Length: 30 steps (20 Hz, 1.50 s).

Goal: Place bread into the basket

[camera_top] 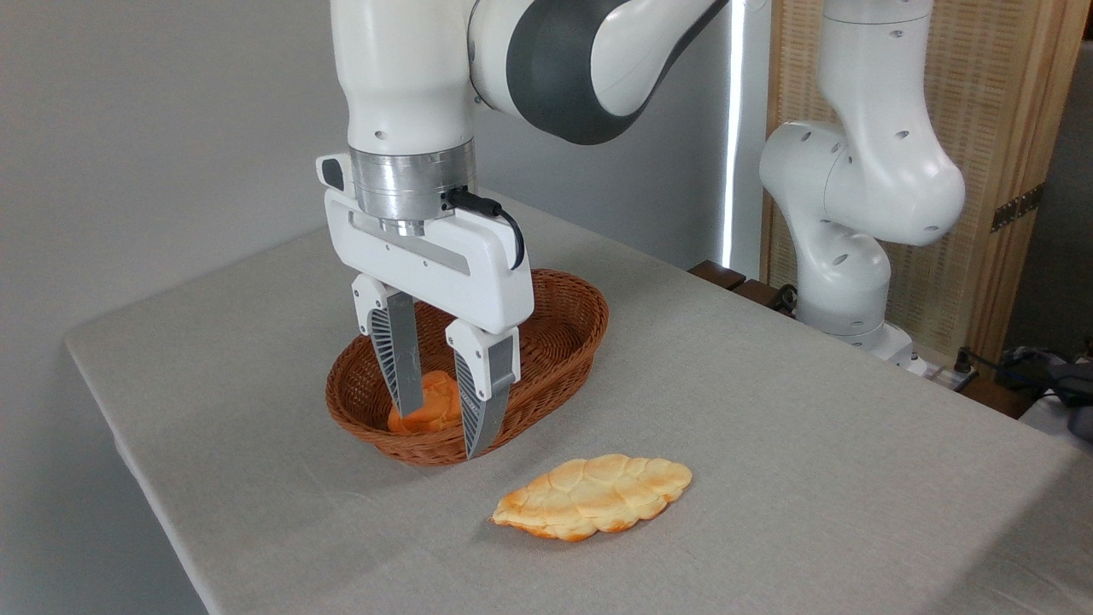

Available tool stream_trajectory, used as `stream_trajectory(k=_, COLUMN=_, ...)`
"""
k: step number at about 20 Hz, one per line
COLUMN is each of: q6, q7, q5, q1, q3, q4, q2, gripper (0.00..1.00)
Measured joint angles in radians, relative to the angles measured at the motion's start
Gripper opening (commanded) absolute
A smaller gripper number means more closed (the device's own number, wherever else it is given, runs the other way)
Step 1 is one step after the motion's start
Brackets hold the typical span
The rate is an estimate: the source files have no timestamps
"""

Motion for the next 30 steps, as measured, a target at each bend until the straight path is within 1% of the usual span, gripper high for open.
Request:
stream_trajectory(k=3, q6=-0.025, q7=0.007, q5=0.0, q1=0.0, q3=-0.001, q4=0.0, q2=0.0, gripper=1.0)
stream_trajectory(k=9, q6=-0.046, q7=0.091, q5=0.0, q1=0.006, q3=-0.001, q4=-0.021, q2=0.003, gripper=1.0)
stream_trajectory(k=12, q6=-0.046, q7=0.202, q5=0.0, q1=0.01, q3=0.009, q4=-0.056, q2=0.006, gripper=1.0)
stream_trajectory(k=17, q6=-0.046, q7=0.468, q5=0.0, q1=0.018, q3=0.056, q4=-0.097, q2=0.007, gripper=1.0)
stream_trajectory(k=22, q6=-0.046, q7=0.702, q5=0.0, q1=0.019, q3=0.071, q4=-0.148, q2=0.007, gripper=1.0)
stream_trajectory(k=24, q6=-0.046, q7=0.751, q5=0.0, q1=0.02, q3=0.074, q4=-0.159, q2=0.007, gripper=1.0)
stream_trajectory(k=30, q6=-0.046, q7=0.823, q5=0.0, q1=0.02, q3=0.076, q4=-0.164, q2=0.008, gripper=1.0)
